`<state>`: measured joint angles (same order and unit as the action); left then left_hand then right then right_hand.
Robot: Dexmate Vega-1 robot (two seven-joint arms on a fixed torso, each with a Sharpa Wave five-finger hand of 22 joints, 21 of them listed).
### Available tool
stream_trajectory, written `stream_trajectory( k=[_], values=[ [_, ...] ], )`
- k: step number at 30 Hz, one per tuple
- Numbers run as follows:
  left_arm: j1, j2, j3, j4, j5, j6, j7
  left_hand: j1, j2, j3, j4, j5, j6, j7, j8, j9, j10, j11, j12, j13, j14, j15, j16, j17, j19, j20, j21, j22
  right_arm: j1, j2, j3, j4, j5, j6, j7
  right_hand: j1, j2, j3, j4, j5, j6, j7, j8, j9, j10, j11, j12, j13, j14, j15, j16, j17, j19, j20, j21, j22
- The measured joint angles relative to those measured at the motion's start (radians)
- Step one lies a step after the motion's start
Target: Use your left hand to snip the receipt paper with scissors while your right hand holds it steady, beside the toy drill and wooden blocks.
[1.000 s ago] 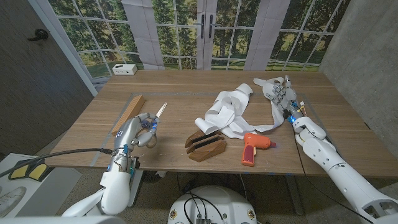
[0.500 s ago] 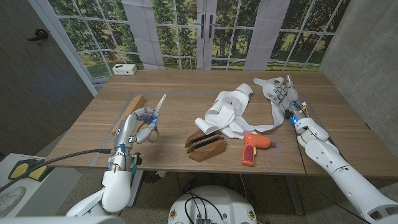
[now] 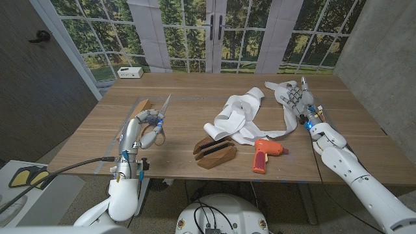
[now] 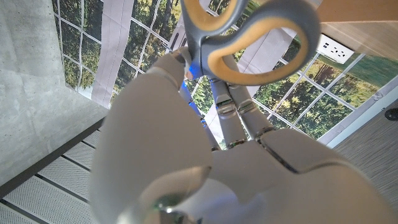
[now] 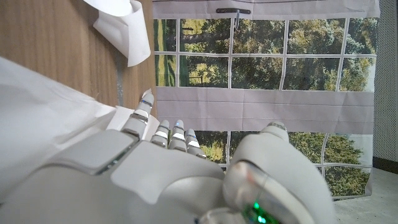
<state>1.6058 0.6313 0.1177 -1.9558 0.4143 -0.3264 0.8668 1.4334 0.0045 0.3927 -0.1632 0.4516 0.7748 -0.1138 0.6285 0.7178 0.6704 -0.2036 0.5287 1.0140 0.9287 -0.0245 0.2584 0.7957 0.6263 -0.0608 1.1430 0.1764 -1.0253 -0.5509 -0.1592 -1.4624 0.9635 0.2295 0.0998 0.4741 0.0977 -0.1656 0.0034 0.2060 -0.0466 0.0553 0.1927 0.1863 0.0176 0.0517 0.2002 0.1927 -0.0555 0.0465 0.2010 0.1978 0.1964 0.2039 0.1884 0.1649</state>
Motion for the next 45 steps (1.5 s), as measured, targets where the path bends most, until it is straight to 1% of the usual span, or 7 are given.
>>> stream_trajectory(
  k=[7,12,23,30,32,40,45],
  values=[
    [-0.015,-0.024,-0.010,0.014,-0.014,-0.032,-0.021,0.000,0.000,0.003,-0.003,-0.010,-0.007,0.007,-0.008,-0.007,-0.011,0.011,-0.004,0.000,-0.001,-0.001,-0.007,0.000,-0.004,0.004,0.004,0.000,-0.010,-0.006,0.001,-0.015,0.001,0.000,0.000,0.000,0.000,0.000,0.000,0.000,0.000,0.000,0.000,0.000,0.000,0.000,0.000,0.000,0.000,0.000,0.000,0.000,0.000,0.000,0.000,0.000],
    [-0.024,-0.034,-0.014,0.022,-0.029,-0.050,-0.042,0.017,0.017,0.003,-0.003,-0.035,-0.020,0.031,-0.016,-0.016,-0.036,0.029,-0.018,-0.006,-0.007,-0.007,-0.023,-0.008,-0.011,0.004,0.004,-0.004,-0.015,-0.008,0.002,-0.022,0.003,-0.001,0.000,0.000,0.000,0.000,0.000,0.000,0.000,0.000,0.000,0.000,0.000,0.000,0.000,0.000,0.000,0.000,0.000,0.000,0.000,0.000,0.000,0.000],
    [-0.055,-0.062,-0.017,0.062,-0.070,-0.130,-0.094,0.061,0.061,0.001,-0.004,-0.169,-0.037,0.081,-0.053,-0.055,-0.115,0.051,-0.087,-0.066,-0.017,-0.017,-0.049,-0.041,-0.014,0.004,0.006,-0.007,-0.022,-0.010,0.007,-0.031,0.010,0.000,0.005,0.000,0.000,0.000,0.000,0.000,0.000,0.000,0.000,0.000,0.000,0.000,0.000,0.000,0.000,0.000,0.000,0.000,0.000,0.000,0.000,0.000],
    [-0.075,-0.083,-0.017,0.090,-0.077,-0.171,-0.112,0.072,0.073,0.001,-0.004,-0.227,-0.005,0.112,-0.054,-0.082,-0.128,0.061,-0.124,-0.102,-0.017,-0.017,-0.050,-0.052,-0.023,0.005,0.008,-0.006,-0.019,-0.008,0.007,-0.026,0.014,0.000,0.011,0.000,0.000,0.002,-0.002,0.000,0.000,0.000,0.000,0.000,0.000,0.000,0.000,0.000,0.000,0.000,0.000,0.000,0.000,0.000,0.000,0.000],
    [-0.079,-0.089,-0.017,0.095,-0.076,-0.179,-0.115,0.072,0.073,0.001,-0.004,-0.240,-0.017,0.111,-0.074,-0.093,-0.128,0.063,-0.140,-0.114,-0.017,-0.017,-0.049,-0.054,-0.023,0.005,0.008,-0.006,-0.017,-0.007,0.007,-0.024,0.015,0.000,0.012,0.000,0.000,0.004,-0.004,0.000,0.000,0.000,0.000,0.000,0.000,0.000,0.000,0.000,0.000,0.000,0.000,0.000,0.000,0.000,0.000,0.000],
    [-0.094,-0.107,-0.016,0.118,-0.060,-0.209,-0.115,0.077,0.078,0.001,-0.004,-0.267,-0.202,0.067,-0.219,-0.166,-0.205,0.081,-0.235,-0.185,-0.017,-0.017,-0.034,-0.075,-0.034,0.005,0.015,-0.006,-0.013,-0.001,0.006,-0.015,0.018,0.003,0.017,0.000,0.000,0.004,-0.004,0.000,0.000,0.000,0.000,0.000,0.000,0.000,0.000,0.000,0.000,0.000,0.000,0.000,0.000,0.000,0.000,0.000],
    [-0.103,-0.120,-0.014,0.134,-0.052,-0.229,-0.109,0.077,0.078,0.001,-0.004,-0.269,-0.271,0.055,-0.277,-0.194,-0.231,0.106,-0.263,-0.217,-0.017,-0.017,-0.034,-0.084,-0.034,0.005,0.018,-0.006,-0.013,0.002,0.006,-0.013,0.021,0.006,0.020,0.000,0.000,0.004,-0.004,0.000,0.000,0.000,0.000,0.000,0.000,0.000,0.000,0.000,0.000,0.000,0.000,0.000,0.000,0.000,0.000,0.000]
  ],
)
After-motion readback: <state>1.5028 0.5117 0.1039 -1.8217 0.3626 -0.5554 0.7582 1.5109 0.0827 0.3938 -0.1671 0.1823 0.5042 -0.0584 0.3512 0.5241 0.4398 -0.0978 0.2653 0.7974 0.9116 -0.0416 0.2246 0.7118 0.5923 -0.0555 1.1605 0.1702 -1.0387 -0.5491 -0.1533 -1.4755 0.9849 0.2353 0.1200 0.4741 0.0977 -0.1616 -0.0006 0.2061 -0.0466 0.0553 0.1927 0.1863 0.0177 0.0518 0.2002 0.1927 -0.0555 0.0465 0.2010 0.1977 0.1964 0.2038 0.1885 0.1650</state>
